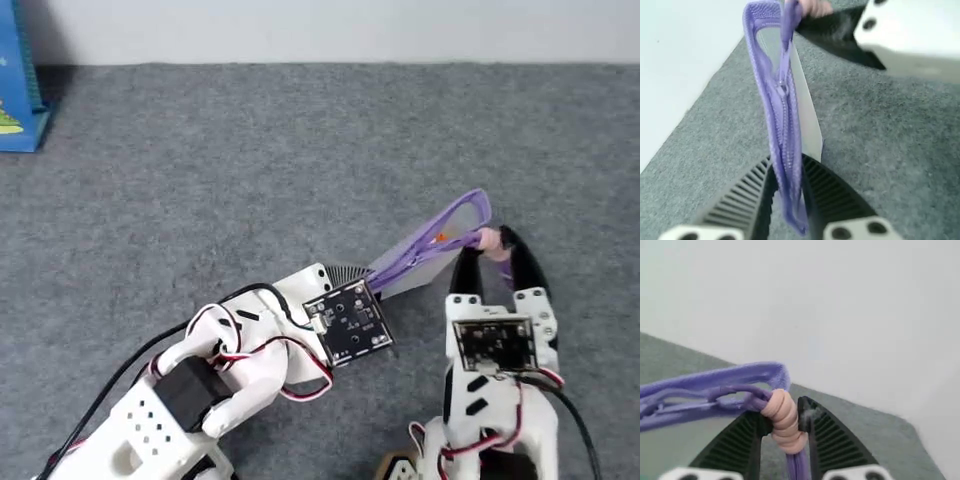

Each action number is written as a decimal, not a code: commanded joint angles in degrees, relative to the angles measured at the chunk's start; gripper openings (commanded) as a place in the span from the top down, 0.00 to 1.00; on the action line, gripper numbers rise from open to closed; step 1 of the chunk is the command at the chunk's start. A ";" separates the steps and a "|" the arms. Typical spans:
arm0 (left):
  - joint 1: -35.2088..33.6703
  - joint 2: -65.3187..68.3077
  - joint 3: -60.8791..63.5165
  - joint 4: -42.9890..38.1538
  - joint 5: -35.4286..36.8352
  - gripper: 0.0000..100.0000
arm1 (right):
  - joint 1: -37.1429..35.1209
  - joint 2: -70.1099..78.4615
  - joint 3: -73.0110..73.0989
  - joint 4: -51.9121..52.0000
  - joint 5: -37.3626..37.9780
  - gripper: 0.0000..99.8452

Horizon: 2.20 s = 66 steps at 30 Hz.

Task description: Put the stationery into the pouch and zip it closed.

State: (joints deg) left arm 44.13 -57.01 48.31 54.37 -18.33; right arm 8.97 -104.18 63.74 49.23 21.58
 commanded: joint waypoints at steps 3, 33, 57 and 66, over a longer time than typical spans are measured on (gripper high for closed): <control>-0.79 -1.05 -0.40 3.34 -0.35 0.99 | 8.31 0.48 1.76 -7.87 0.44 0.99; -6.42 -14.51 1.27 7.03 -0.35 0.99 | 21.85 0.31 14.86 -18.95 4.84 0.99; -6.42 -14.15 1.27 6.95 -0.26 0.99 | -19.03 0.40 -4.84 18.59 -20.31 0.77; -6.42 -14.15 1.36 7.03 -0.26 0.99 | -21.93 0.31 0.26 19.74 -20.31 0.76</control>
State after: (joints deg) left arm 38.33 -69.14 50.77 61.32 -17.98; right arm -11.34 -104.26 64.09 66.64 1.71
